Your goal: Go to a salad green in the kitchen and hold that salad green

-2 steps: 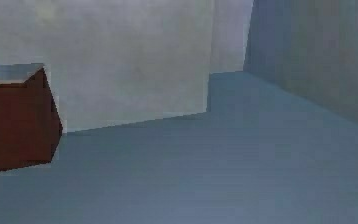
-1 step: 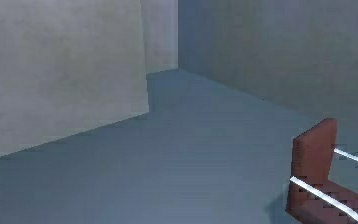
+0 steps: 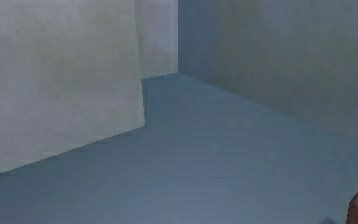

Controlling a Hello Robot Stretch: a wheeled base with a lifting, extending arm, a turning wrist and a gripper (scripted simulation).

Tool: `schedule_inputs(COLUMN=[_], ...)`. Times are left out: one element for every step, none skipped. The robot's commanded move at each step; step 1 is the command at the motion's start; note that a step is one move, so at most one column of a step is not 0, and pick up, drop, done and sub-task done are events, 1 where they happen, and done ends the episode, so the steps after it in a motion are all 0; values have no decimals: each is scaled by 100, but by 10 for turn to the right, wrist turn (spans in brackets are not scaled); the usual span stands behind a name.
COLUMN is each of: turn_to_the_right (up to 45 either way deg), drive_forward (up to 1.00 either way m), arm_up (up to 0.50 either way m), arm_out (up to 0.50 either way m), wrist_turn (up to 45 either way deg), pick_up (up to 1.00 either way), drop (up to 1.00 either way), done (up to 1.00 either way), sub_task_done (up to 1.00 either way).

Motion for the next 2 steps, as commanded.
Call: schedule_inputs(turn_to_the_right=[450, 450], drive_forward=[0, 0], arm_up=[0, 0], arm_out=[0, 0], wrist_turn=[0, 0], pick_up=[0, 0], drop=[0, 0], done=[0, 0], sub_task_done=[0, 0])
